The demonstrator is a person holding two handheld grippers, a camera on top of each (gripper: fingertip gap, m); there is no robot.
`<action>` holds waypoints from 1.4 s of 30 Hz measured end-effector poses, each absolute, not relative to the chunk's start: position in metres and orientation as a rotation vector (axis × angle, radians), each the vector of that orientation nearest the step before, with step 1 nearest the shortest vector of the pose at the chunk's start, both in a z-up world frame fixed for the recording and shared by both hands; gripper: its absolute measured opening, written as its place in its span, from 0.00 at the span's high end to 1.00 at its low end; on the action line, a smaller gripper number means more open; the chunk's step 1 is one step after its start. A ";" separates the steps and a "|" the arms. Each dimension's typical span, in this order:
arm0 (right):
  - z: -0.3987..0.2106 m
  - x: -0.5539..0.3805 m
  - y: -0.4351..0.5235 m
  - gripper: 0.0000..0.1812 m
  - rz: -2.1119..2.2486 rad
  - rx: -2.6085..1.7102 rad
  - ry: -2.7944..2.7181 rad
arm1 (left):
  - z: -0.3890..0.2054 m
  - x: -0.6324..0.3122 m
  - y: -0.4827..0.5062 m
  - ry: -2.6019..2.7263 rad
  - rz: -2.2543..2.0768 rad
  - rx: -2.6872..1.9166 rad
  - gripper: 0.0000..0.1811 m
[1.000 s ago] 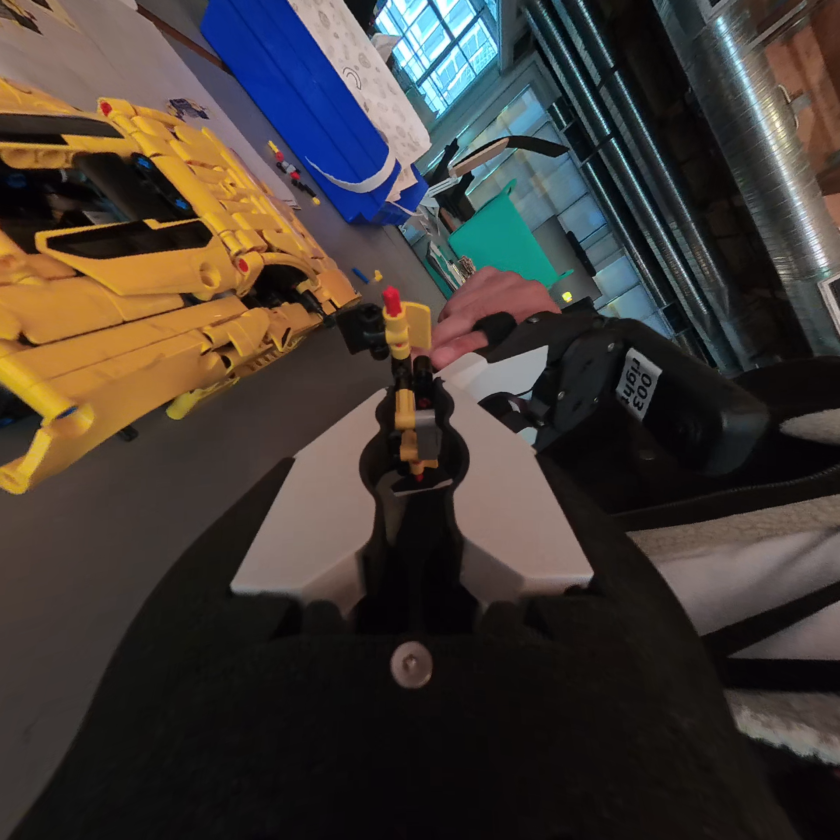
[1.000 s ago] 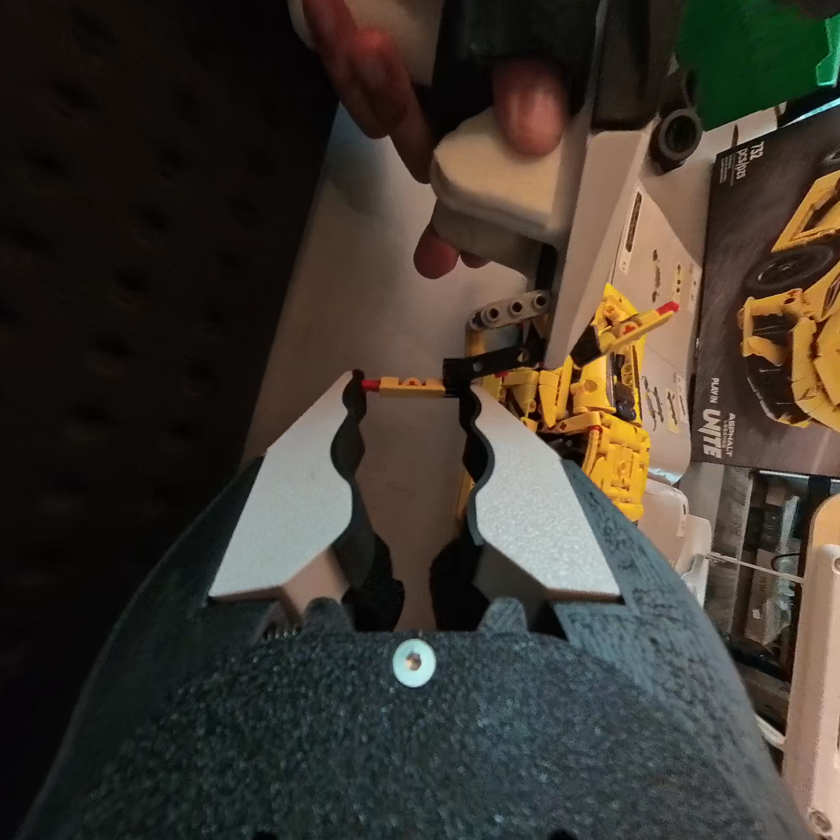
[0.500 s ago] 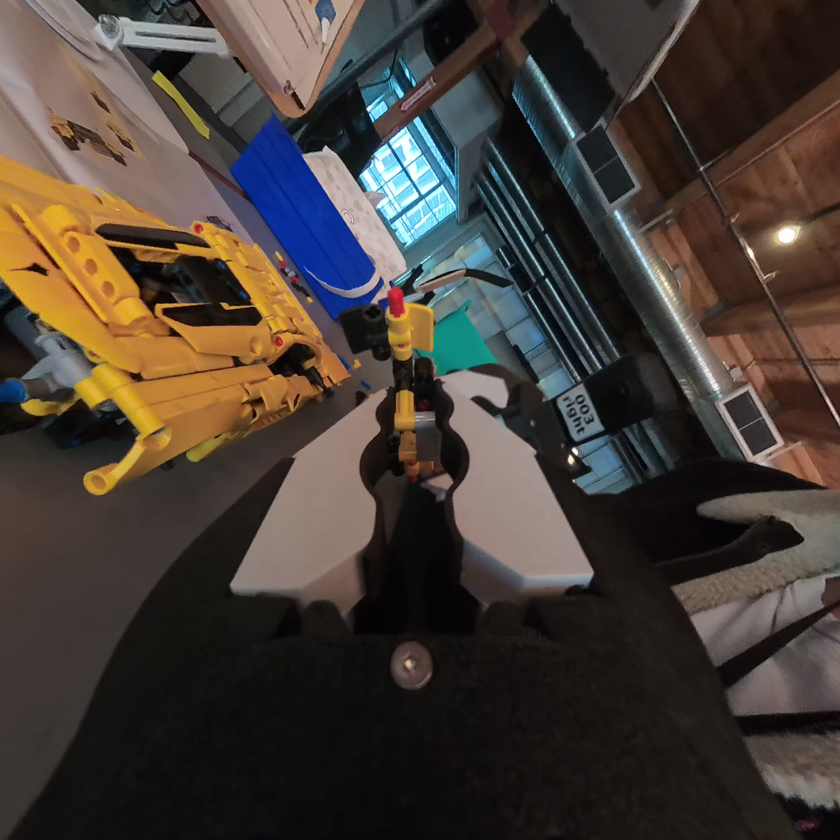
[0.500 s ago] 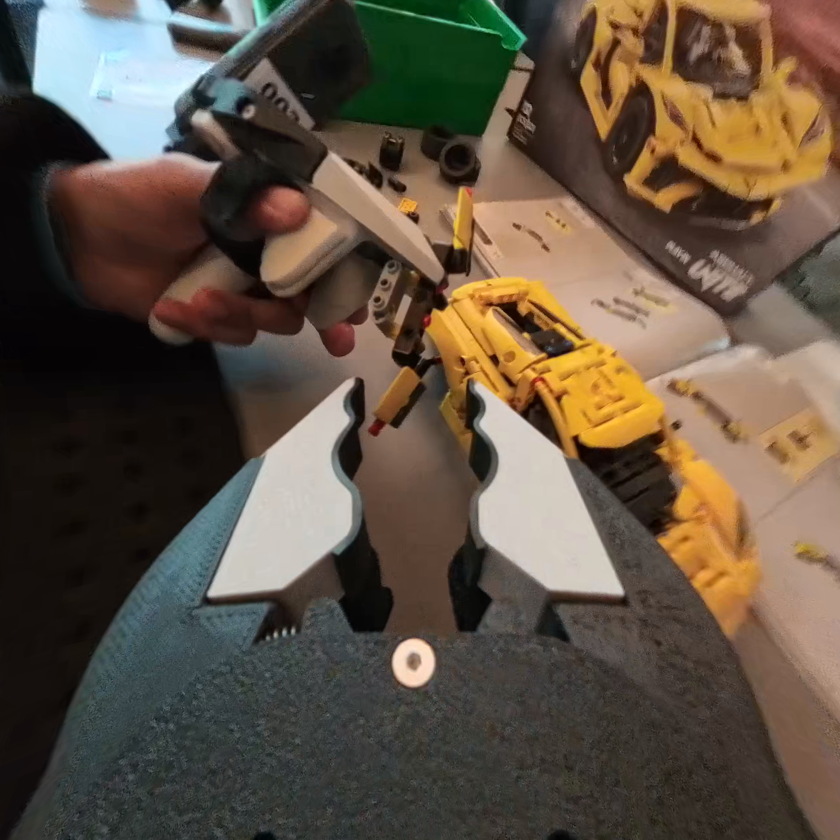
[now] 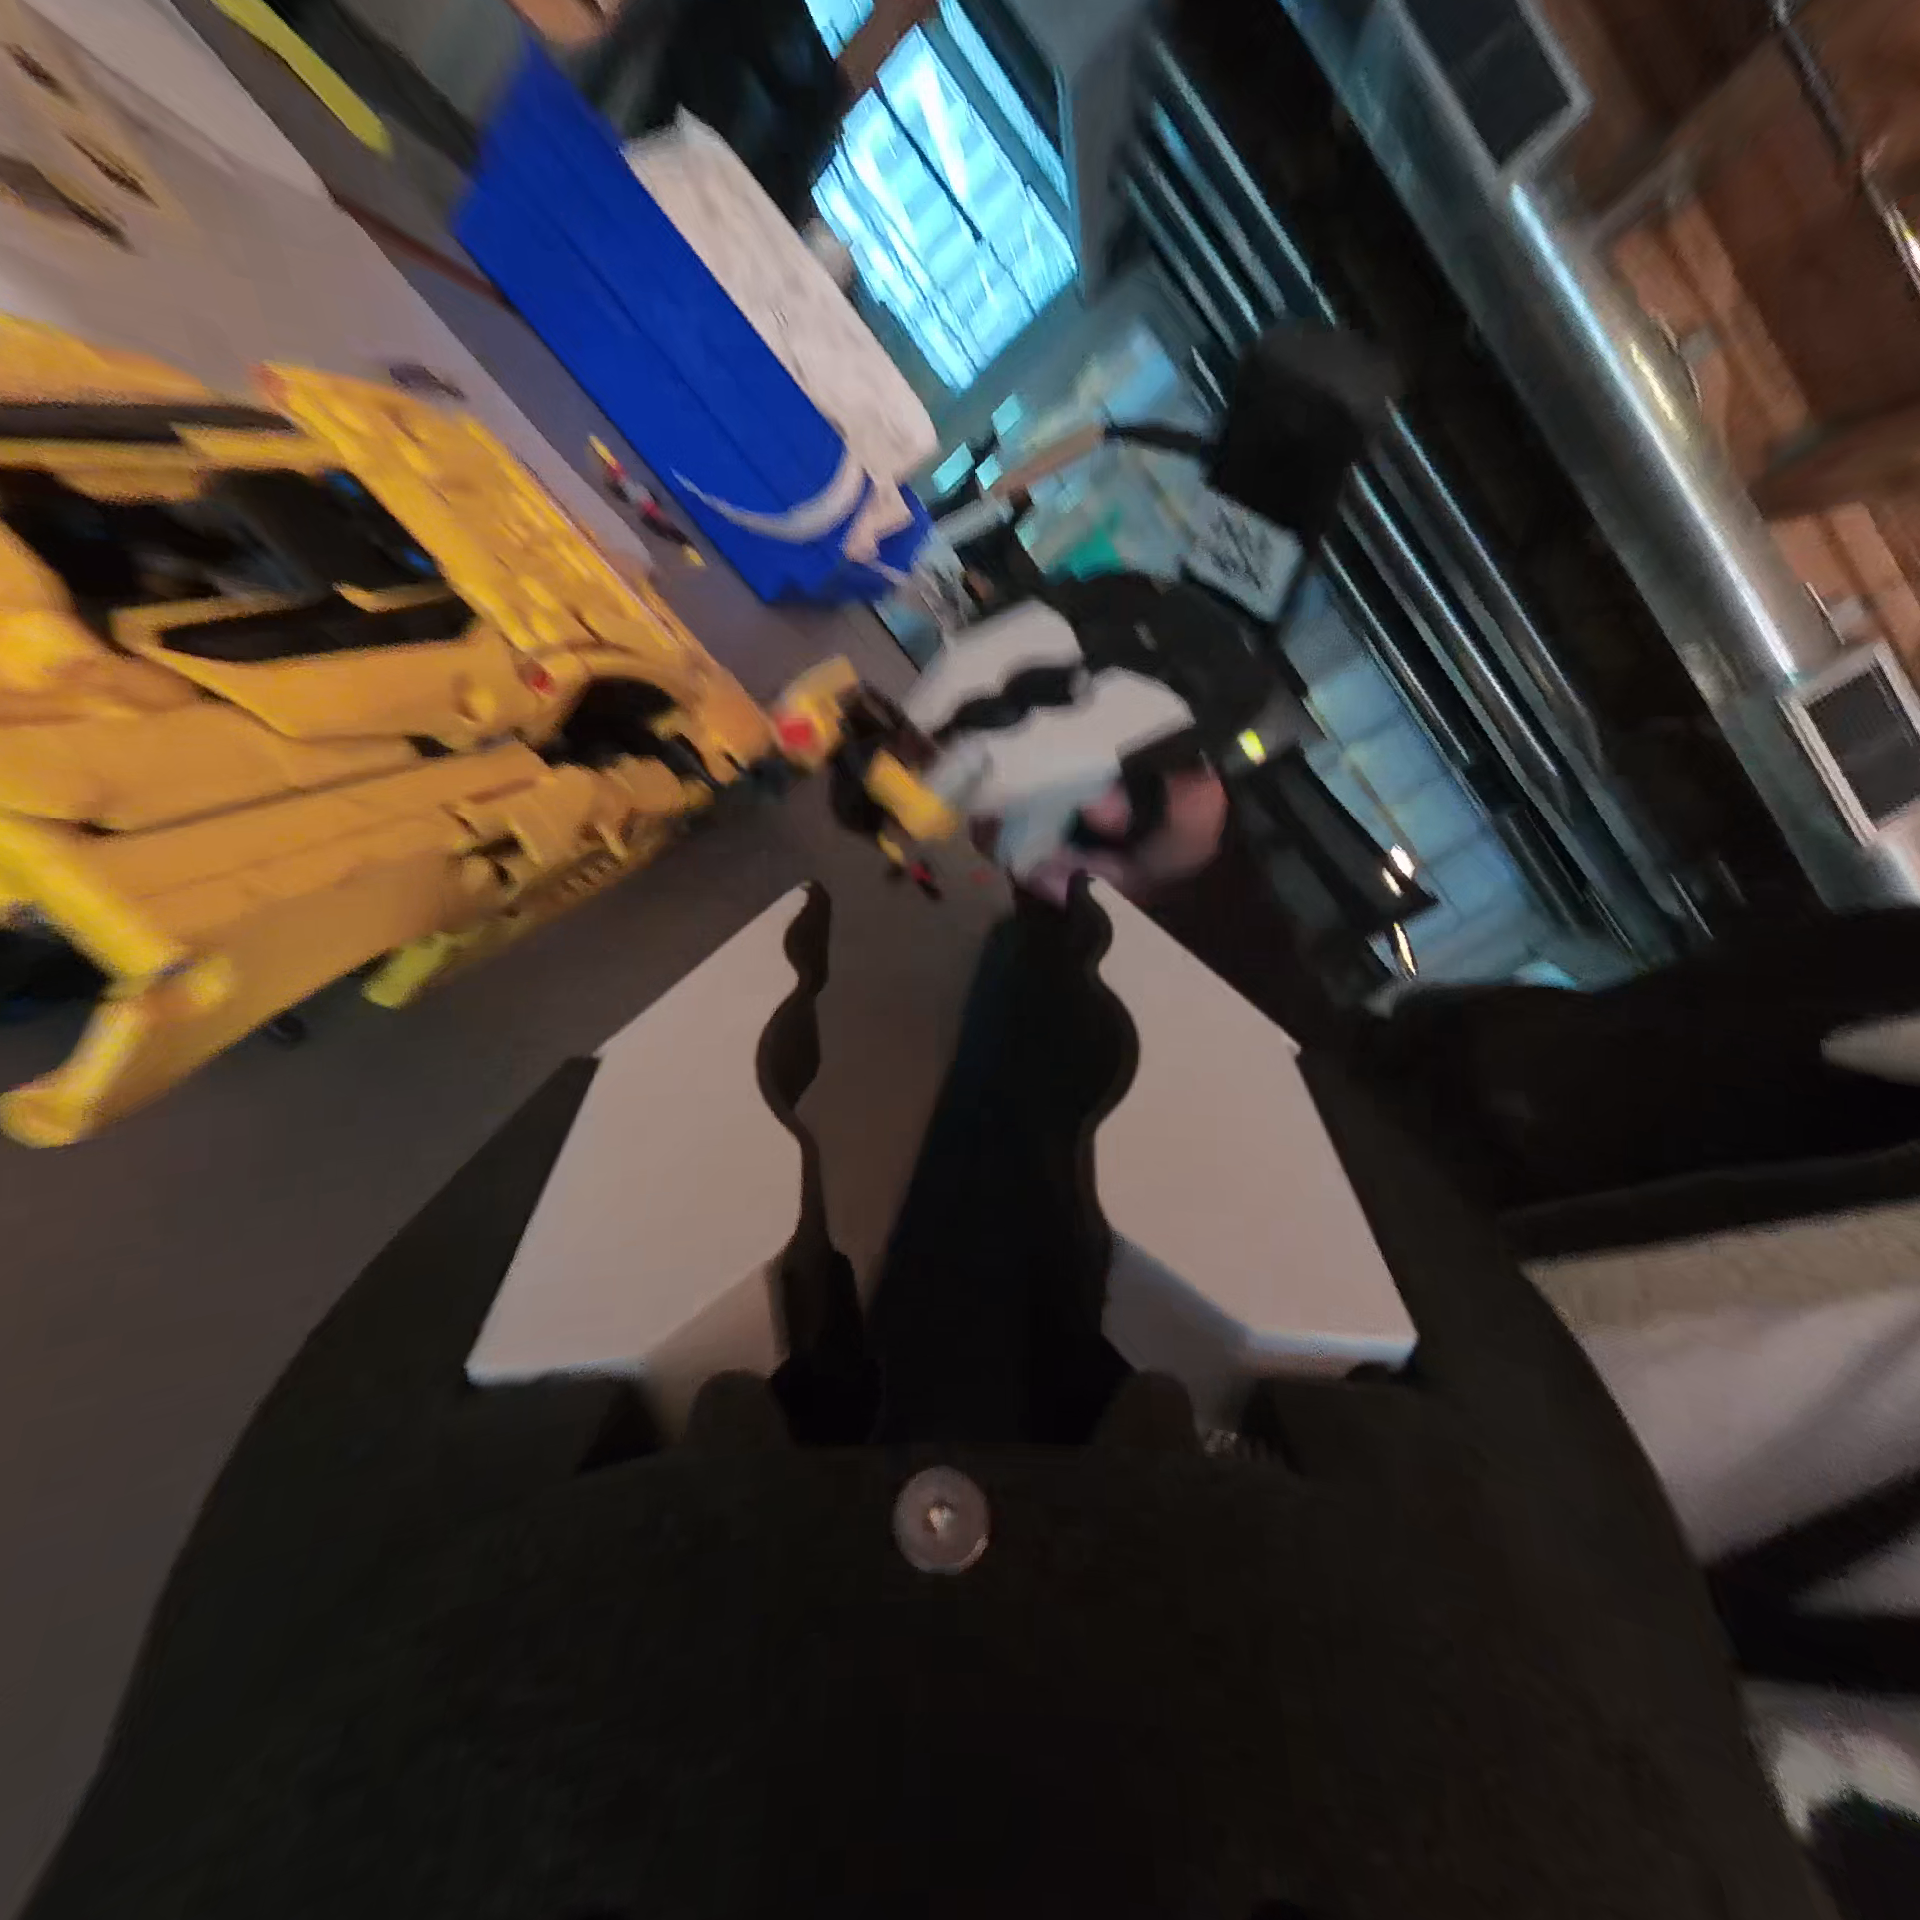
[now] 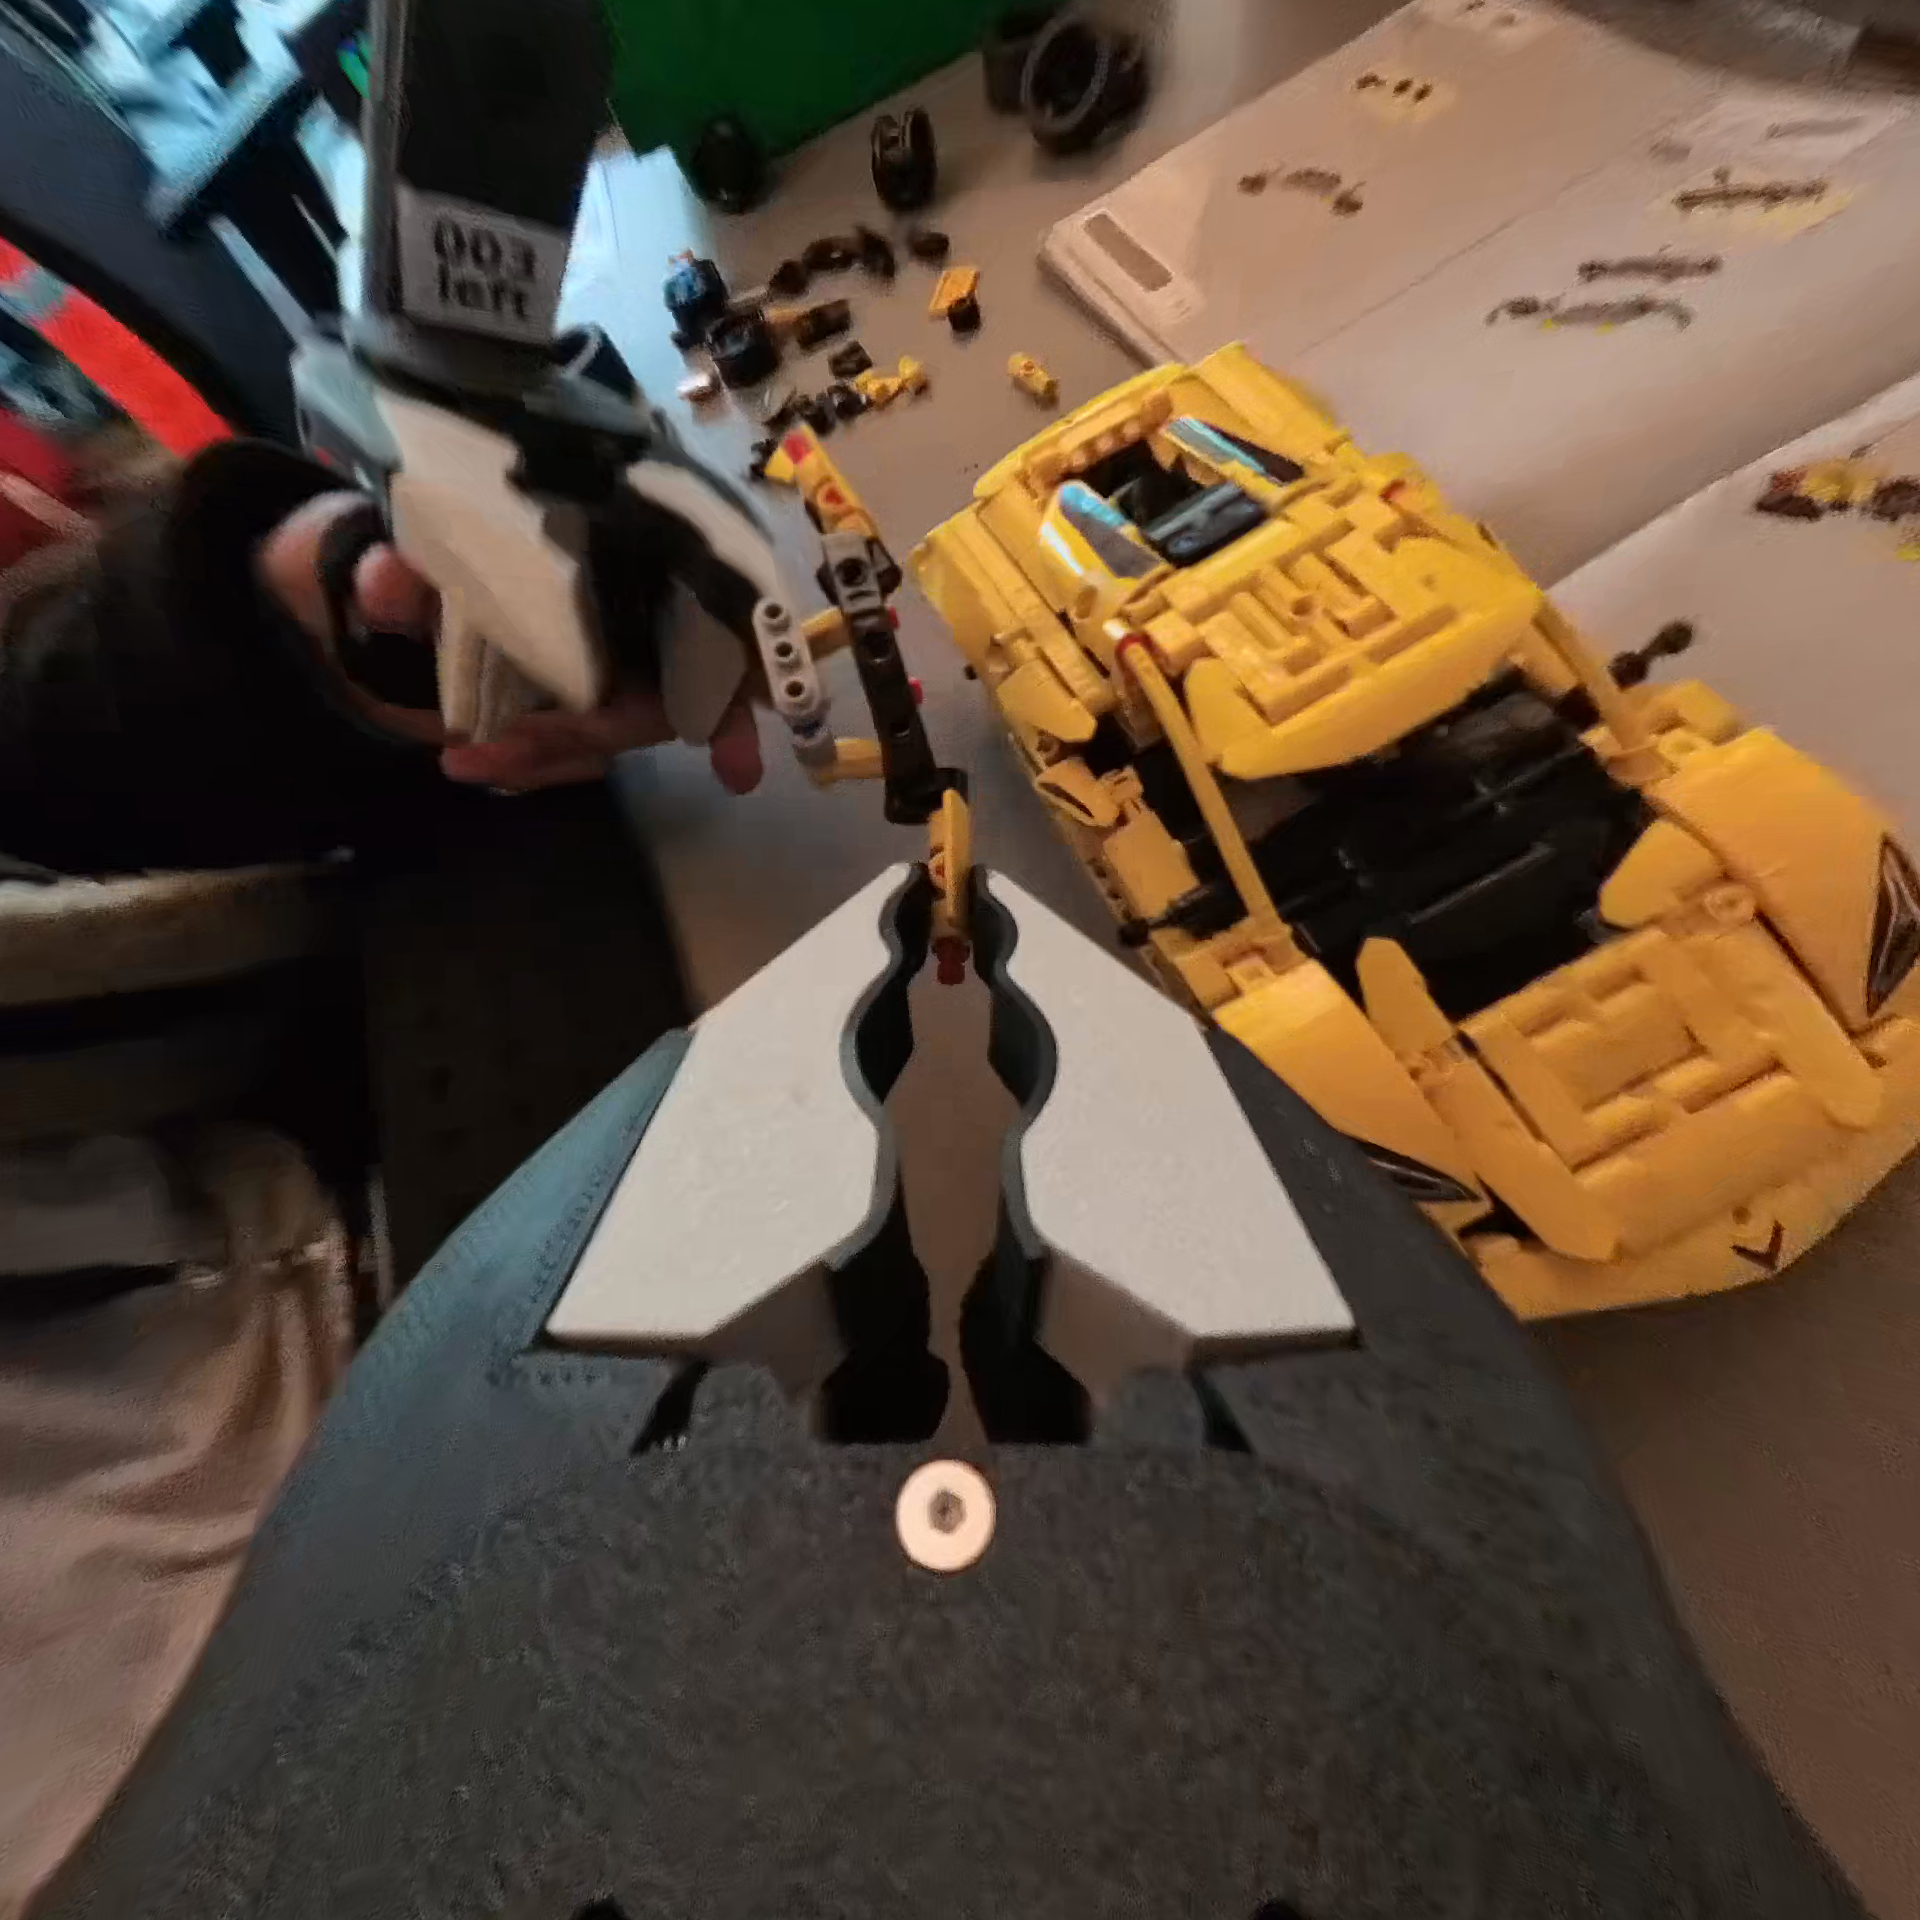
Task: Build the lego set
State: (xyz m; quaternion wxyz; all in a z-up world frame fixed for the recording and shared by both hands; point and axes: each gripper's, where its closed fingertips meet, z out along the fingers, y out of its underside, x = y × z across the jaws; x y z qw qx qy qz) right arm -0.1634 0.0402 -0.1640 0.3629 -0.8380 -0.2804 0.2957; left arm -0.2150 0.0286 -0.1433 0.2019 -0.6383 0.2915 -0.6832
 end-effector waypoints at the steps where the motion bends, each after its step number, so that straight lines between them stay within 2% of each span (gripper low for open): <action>1: -0.161 -0.158 0.040 0.97 0.855 -2.171 -0.688 | -0.146 -0.214 0.020 0.881 -1.922 -1.793 0.75; 4: -0.161 -0.150 0.026 0.97 1.069 -2.160 -0.809 | -0.152 -0.216 0.001 1.060 -1.886 -1.804 0.75; 7: -0.201 -0.129 0.017 0.97 0.839 -2.264 -1.067 | -0.163 -0.231 0.002 1.164 -1.791 -1.851 0.75; 11: -0.221 -0.137 0.003 0.97 0.773 -2.264 -1.265 | -0.169 -0.250 0.020 1.121 -1.752 -1.902 0.75; 13: -0.230 -0.138 0.002 0.97 0.688 -2.243 -1.368 | -0.157 -0.252 0.037 1.028 -1.720 -1.826 0.79; 22: -0.236 -0.143 0.005 0.96 0.725 -2.240 -1.410 | -0.125 -0.261 0.067 0.836 -1.598 -1.538 0.80; 26: -0.227 -0.136 0.007 0.90 0.656 -2.206 -1.382 | -0.122 -0.263 0.070 0.786 -1.644 -1.531 0.80; 35: -0.147 -0.076 0.028 0.82 0.667 -2.132 -0.914 | -0.111 -0.262 0.080 0.758 -1.623 -1.511 0.80; 39: -0.096 -0.005 0.089 0.83 0.386 -2.030 -0.390 | -0.087 -0.251 0.105 0.782 -1.541 -1.505 0.80; 42: -0.098 0.033 0.117 0.82 0.333 -1.962 0.018 | -0.080 -0.232 0.139 0.813 -1.410 -1.577 0.80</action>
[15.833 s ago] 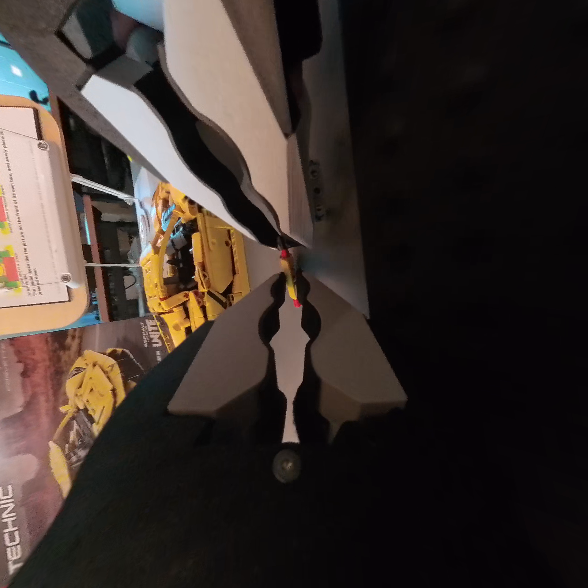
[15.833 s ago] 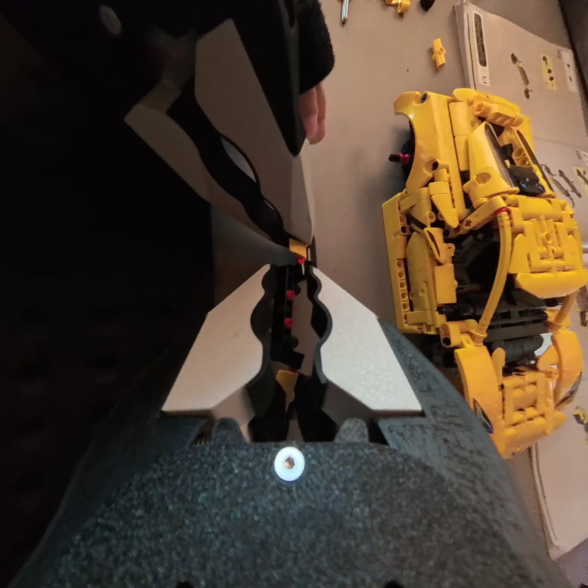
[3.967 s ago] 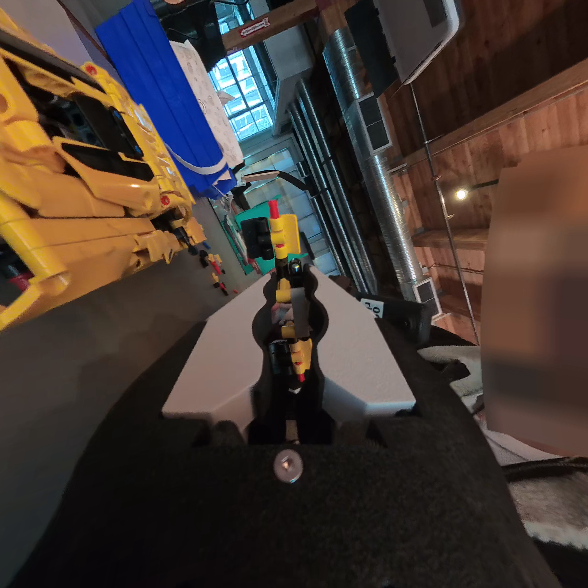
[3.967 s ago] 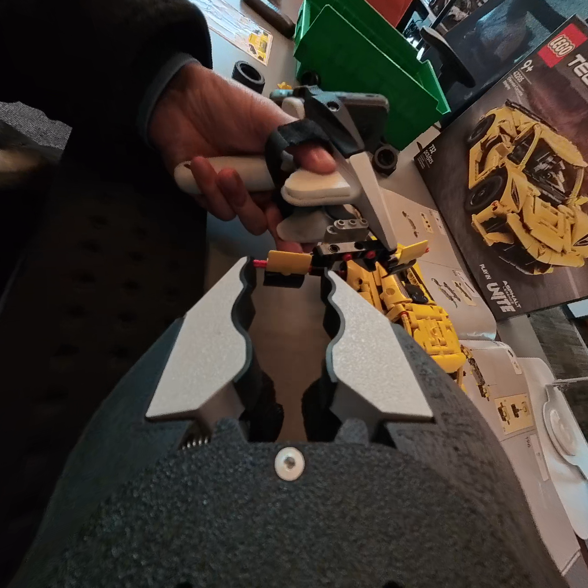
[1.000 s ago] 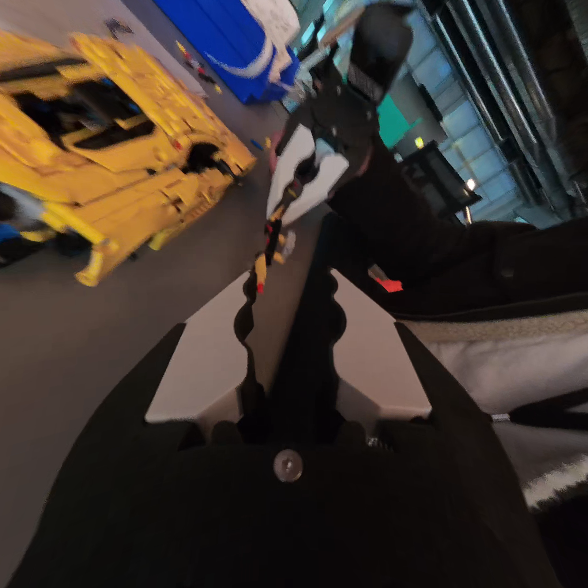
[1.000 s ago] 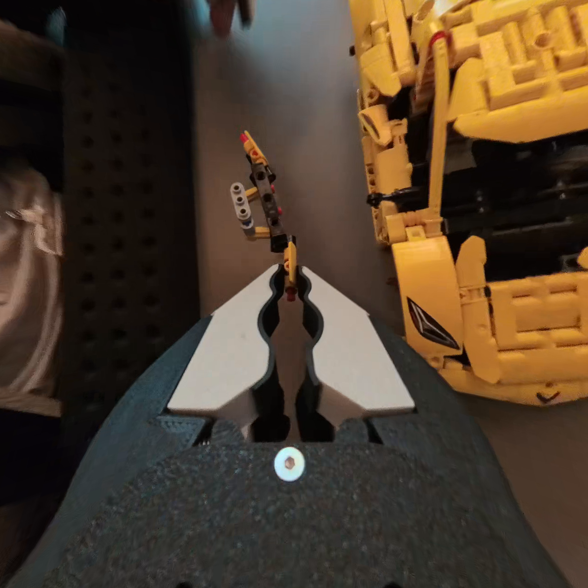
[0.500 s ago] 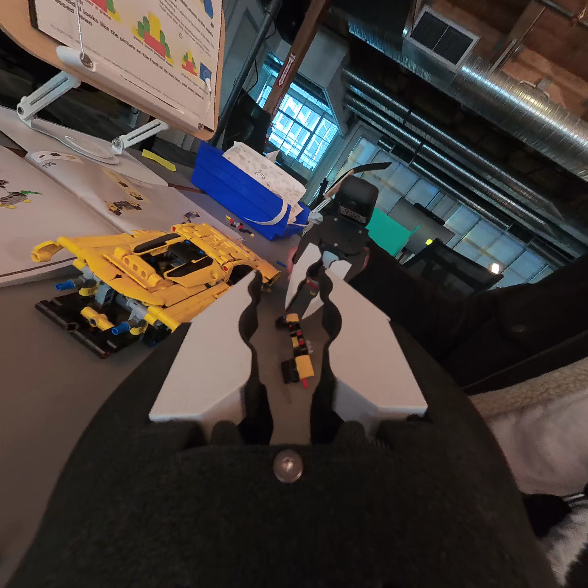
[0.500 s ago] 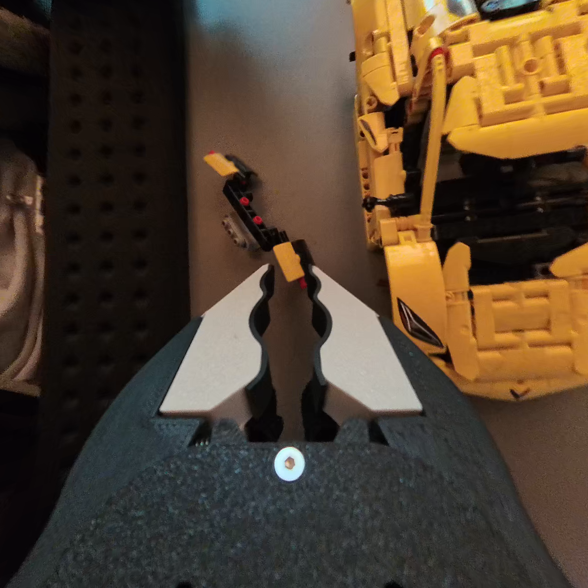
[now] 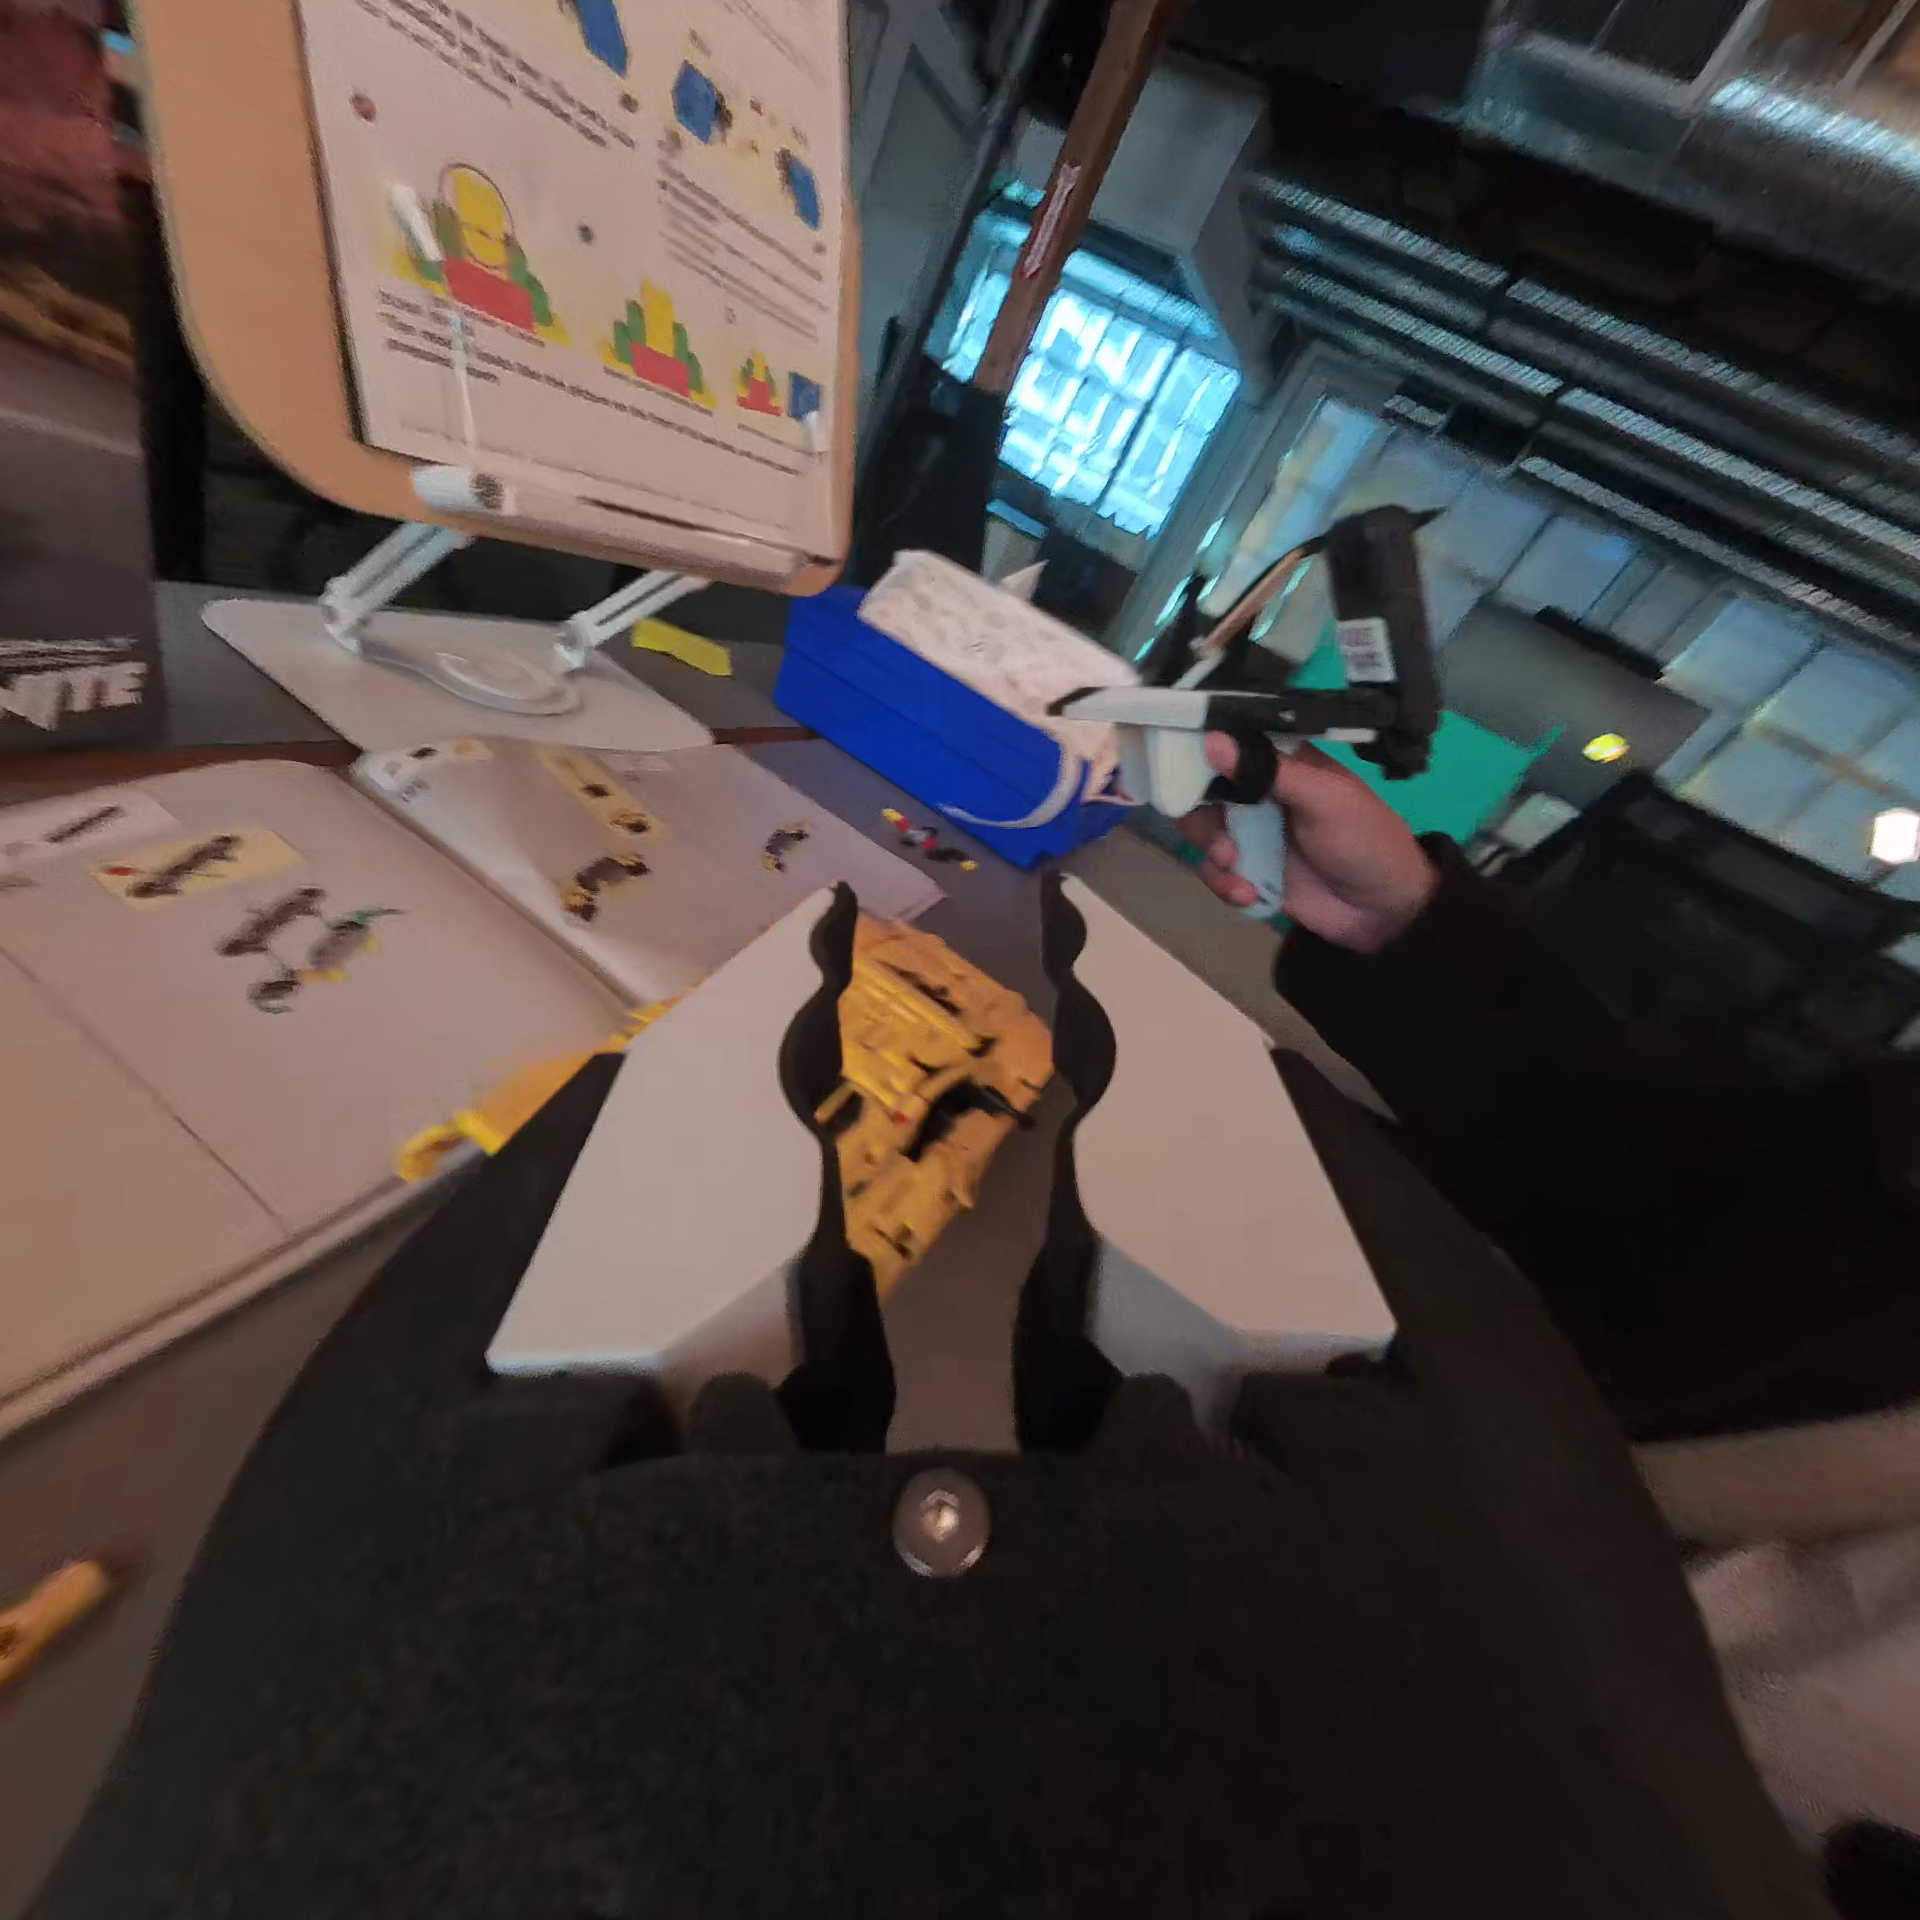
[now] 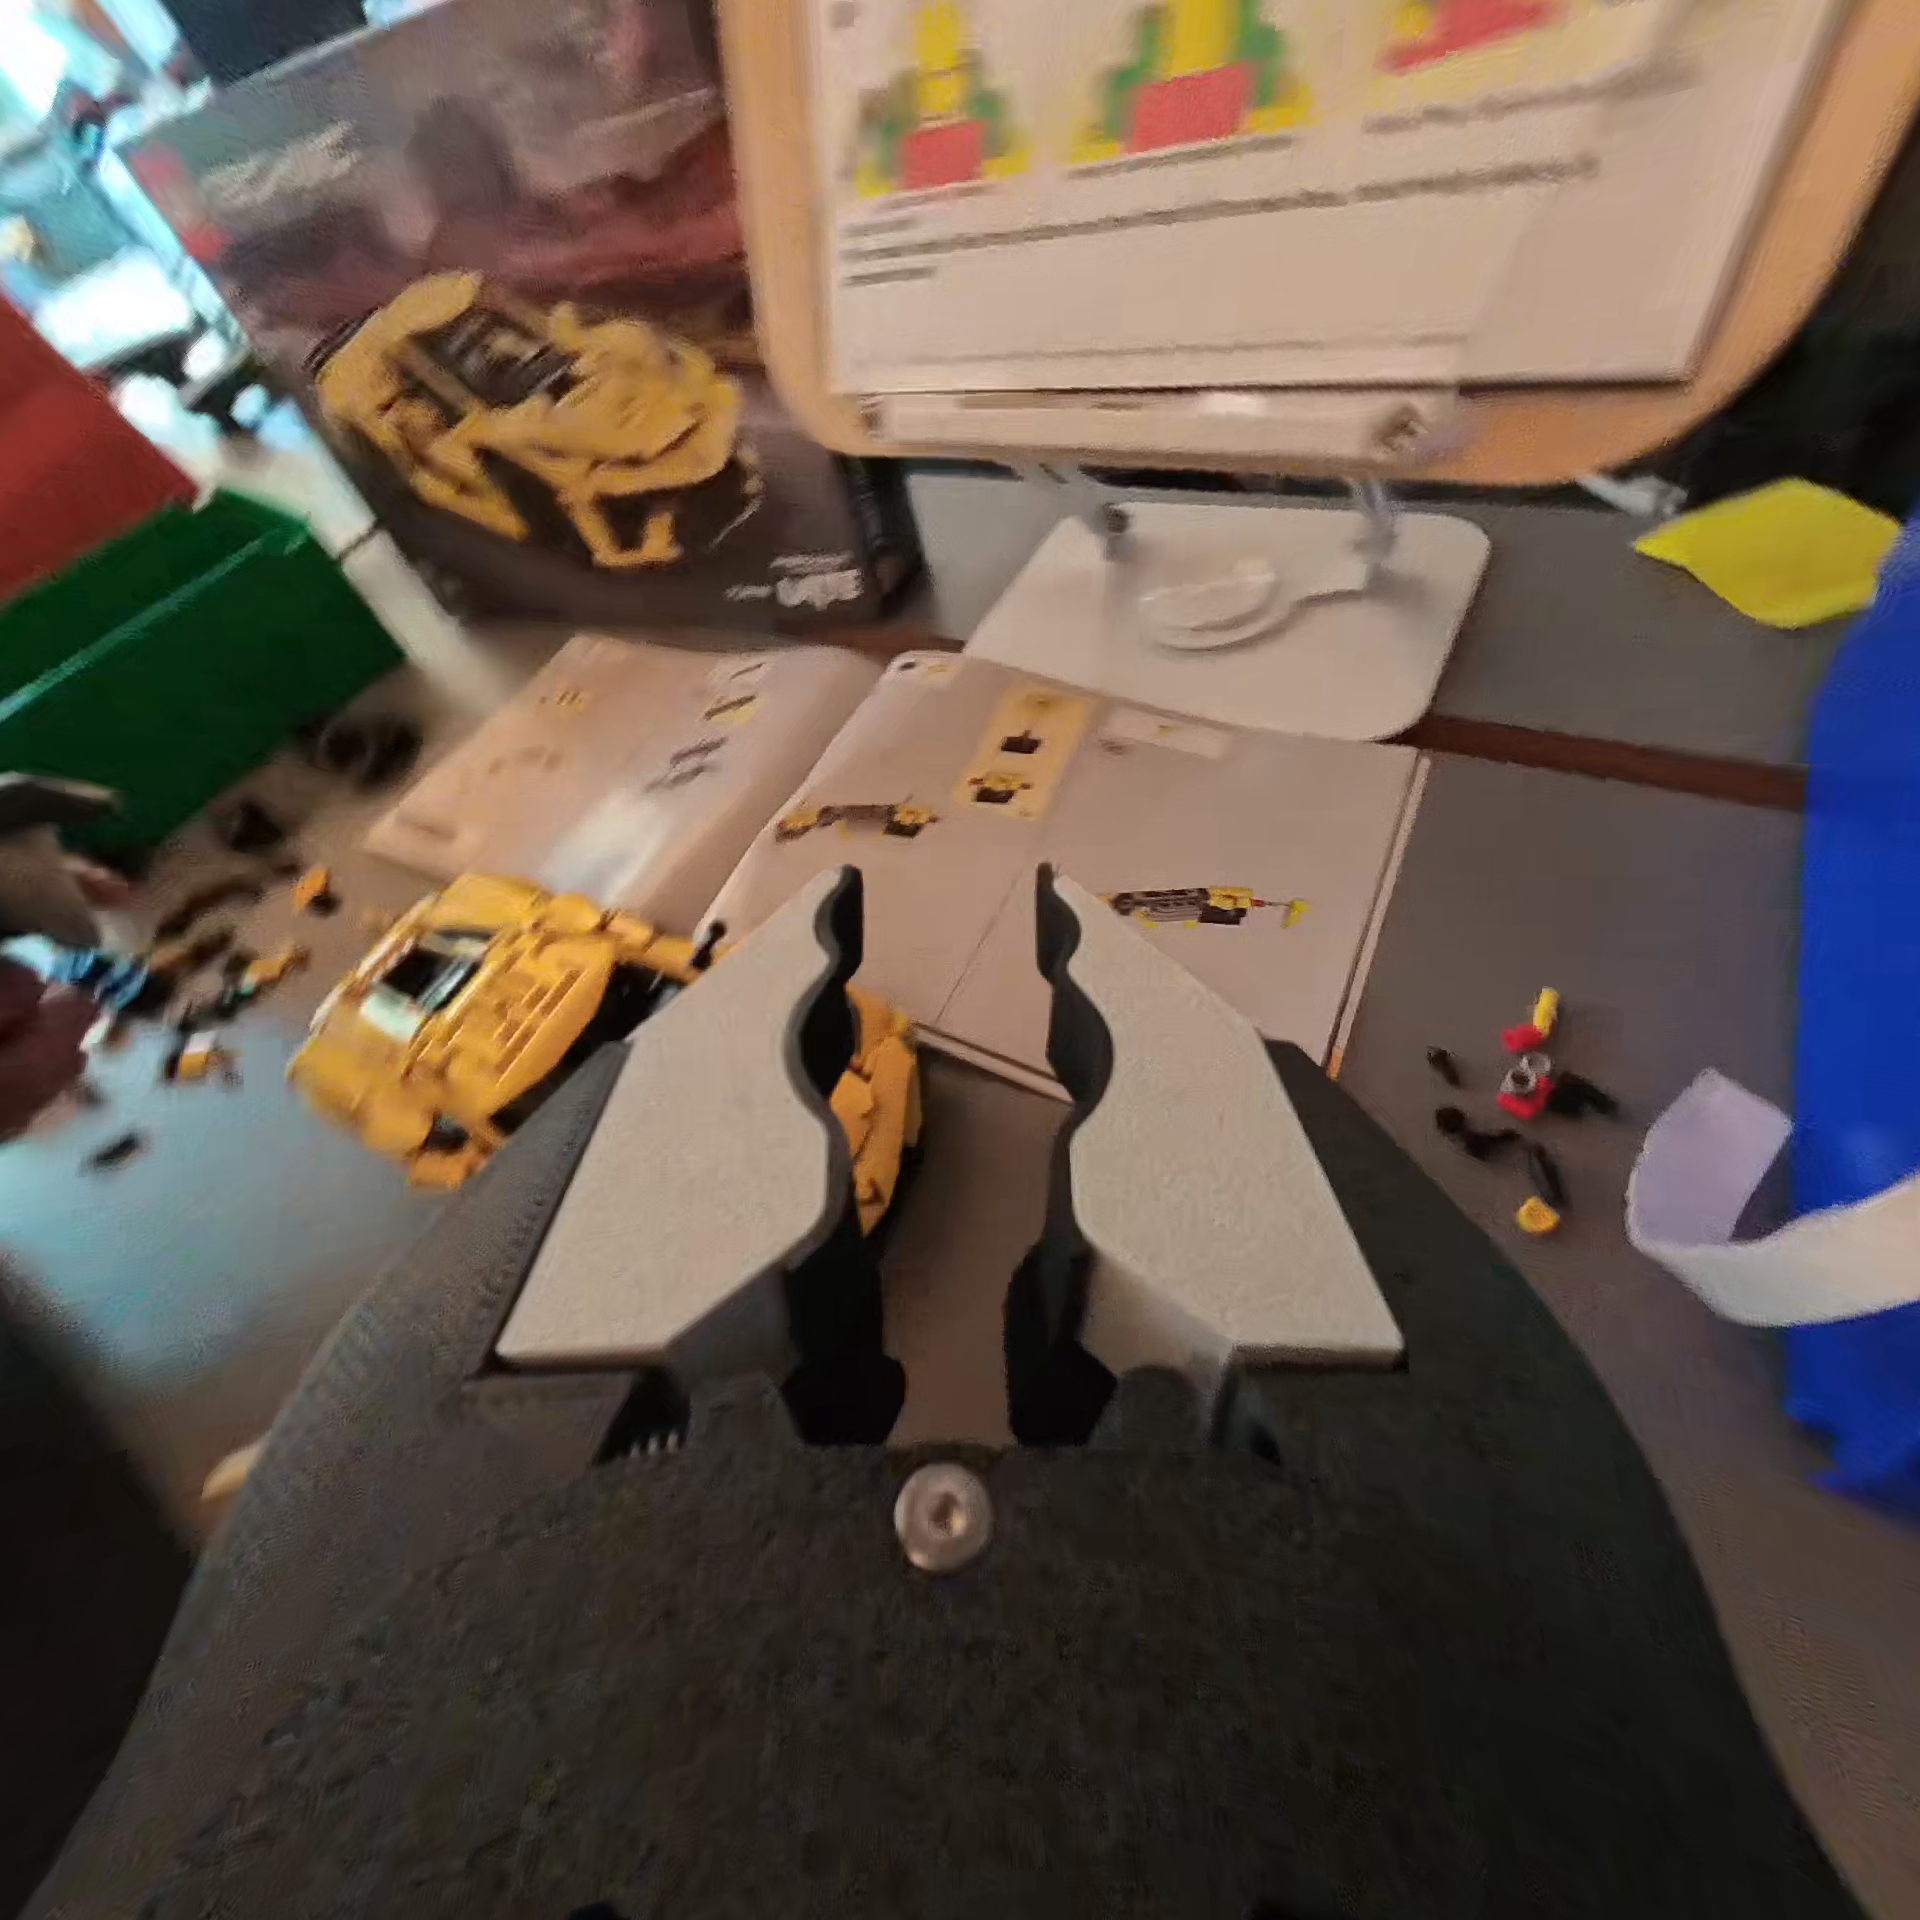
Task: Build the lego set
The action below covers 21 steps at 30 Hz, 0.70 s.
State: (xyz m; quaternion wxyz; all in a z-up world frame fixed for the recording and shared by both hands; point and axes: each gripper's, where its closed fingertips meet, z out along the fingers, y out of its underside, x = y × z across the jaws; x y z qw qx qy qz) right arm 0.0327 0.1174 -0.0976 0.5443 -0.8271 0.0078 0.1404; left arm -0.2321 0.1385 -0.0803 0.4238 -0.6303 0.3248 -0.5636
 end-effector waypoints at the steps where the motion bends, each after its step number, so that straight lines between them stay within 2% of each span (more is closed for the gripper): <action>1: -0.108 0.038 0.123 0.81 0.332 -1.951 0.085 | -0.085 -0.226 0.150 0.832 -1.352 -1.631 0.80; 5: -0.150 0.042 0.131 0.81 0.212 -1.921 0.078 | -0.122 -0.224 0.192 0.812 -1.095 -1.728 0.83; 8: -0.164 0.034 0.131 0.76 0.176 -1.965 -0.023 | -0.141 -0.233 0.191 0.795 -1.108 -1.814 0.83; 14: -0.168 0.033 0.133 0.70 0.117 -1.976 -0.075 | -0.135 -0.250 0.206 0.771 -0.988 -1.759 0.85; 19: -0.180 0.037 0.133 0.59 0.091 -2.007 -0.064 | -0.134 -0.271 0.224 0.707 -0.961 -1.801 0.84; 21: -0.190 0.033 0.131 0.61 0.126 -2.058 -0.068 | -0.119 -0.309 0.242 0.578 -0.853 -1.803 0.80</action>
